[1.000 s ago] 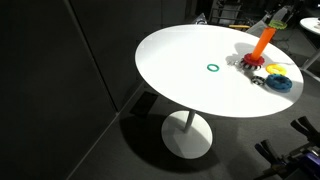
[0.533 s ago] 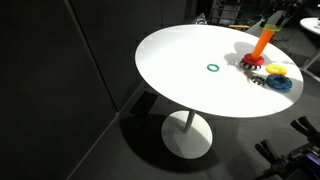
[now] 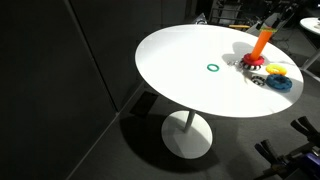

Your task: Put the yellow ring through the pole

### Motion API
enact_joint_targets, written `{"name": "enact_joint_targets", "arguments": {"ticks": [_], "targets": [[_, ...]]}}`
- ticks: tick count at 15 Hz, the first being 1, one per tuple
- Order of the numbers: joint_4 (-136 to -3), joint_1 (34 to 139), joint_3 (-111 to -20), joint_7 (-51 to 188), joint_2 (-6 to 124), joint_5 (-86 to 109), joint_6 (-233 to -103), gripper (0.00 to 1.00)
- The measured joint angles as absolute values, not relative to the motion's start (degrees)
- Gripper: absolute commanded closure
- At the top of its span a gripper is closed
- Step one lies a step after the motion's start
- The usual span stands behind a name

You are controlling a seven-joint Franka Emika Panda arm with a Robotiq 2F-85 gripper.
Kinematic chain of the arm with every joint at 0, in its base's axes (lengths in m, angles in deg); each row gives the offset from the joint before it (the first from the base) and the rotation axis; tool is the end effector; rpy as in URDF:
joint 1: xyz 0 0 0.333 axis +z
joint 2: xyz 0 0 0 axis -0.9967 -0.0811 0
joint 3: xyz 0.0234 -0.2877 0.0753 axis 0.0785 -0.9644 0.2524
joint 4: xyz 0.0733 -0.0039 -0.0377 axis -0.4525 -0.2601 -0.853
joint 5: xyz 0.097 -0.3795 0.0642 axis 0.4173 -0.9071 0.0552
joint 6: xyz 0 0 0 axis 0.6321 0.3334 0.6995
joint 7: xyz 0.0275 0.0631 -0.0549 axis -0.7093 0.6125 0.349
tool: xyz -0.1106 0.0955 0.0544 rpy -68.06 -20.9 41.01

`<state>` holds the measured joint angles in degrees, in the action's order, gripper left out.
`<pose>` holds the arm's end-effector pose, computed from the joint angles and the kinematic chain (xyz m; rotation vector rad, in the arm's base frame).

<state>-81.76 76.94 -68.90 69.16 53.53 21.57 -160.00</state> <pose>0.6171 -0.1588 0.2605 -3.0147 0.6517 -0.0111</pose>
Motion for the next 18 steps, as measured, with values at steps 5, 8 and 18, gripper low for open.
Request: {"name": "enact_joint_targets", "arguments": {"ticks": [5,8,18], "targets": [[-81.8,76.9,-68.7,68.5,53.4,21.6,-159.1,0.55],[-81.9,77.0,-68.8,68.5,53.4,20.8,-159.3,0.55],[-86.8,78.4,-69.7,69.5,54.0,13.5,-167.3,0.00]]}}
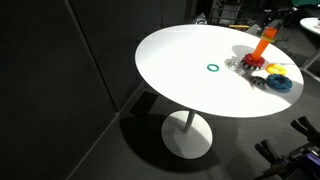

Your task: Put the yellow ring through the pole

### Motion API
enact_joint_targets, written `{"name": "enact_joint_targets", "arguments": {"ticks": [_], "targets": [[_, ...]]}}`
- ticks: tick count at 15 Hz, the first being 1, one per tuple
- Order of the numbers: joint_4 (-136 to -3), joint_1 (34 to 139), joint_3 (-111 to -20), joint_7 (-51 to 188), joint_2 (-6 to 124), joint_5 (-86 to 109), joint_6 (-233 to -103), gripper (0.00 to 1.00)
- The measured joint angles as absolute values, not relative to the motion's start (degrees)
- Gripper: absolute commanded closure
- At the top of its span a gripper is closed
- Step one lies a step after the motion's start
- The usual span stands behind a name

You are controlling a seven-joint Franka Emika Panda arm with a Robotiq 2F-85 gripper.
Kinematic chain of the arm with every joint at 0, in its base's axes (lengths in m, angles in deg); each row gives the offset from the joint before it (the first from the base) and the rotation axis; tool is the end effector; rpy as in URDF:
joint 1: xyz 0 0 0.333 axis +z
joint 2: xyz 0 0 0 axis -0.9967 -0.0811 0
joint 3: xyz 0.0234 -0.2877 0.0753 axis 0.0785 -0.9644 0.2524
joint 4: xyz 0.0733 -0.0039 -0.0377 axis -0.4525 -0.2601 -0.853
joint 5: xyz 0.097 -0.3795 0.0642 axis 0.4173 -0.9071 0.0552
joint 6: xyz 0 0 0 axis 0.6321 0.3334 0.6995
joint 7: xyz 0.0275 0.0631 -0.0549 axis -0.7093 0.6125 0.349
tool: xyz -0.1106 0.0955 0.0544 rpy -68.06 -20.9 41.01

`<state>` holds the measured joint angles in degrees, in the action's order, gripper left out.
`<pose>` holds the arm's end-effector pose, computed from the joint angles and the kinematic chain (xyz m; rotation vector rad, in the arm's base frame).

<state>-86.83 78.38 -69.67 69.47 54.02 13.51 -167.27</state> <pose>0.6070 -0.1600 0.2384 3.0359 -0.5111 0.0663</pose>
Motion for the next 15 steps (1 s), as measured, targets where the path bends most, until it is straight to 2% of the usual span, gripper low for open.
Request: {"name": "enact_joint_targets", "arguments": {"ticks": [15], "targets": [[-91.8,78.4,-67.2,62.1,56.5,16.2,-162.4,0.00]]}}
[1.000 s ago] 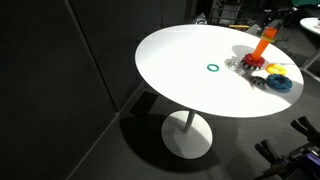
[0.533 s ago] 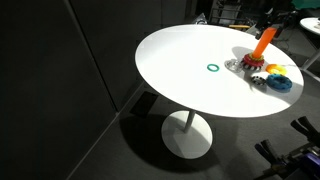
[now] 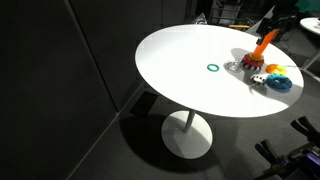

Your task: Put the yellow ring through the pole

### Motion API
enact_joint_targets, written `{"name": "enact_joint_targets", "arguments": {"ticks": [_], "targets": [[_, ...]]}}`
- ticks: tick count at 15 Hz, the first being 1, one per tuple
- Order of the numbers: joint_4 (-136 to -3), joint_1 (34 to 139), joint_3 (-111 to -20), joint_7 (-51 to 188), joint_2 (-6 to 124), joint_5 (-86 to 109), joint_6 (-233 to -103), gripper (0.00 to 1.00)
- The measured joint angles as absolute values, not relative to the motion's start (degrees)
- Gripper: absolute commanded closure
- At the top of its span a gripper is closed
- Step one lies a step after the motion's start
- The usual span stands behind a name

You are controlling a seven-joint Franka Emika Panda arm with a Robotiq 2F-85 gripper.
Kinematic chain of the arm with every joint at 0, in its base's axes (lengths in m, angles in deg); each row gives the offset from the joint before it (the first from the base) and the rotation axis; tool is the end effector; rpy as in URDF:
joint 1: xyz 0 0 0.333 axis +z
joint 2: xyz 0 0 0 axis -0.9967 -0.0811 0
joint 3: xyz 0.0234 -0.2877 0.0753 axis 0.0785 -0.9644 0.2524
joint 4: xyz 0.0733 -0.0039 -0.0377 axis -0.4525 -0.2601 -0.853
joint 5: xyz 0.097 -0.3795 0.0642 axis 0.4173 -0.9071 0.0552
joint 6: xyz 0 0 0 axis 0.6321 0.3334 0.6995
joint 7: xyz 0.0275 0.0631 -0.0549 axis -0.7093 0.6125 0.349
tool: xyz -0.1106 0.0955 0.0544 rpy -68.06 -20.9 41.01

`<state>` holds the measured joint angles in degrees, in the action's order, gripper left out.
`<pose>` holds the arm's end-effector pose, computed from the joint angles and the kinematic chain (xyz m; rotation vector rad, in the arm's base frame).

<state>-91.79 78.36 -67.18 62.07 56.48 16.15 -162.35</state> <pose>0.5744 -0.1239 0.2188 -3.1179 0.3105 0.1300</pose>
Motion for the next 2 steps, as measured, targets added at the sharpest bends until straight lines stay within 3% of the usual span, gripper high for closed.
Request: {"name": "enact_joint_targets", "arguments": {"ticks": [2], "targets": [[-92.3,78.4,-67.1,61.6,57.0,16.2,-161.9,0.00]]}}
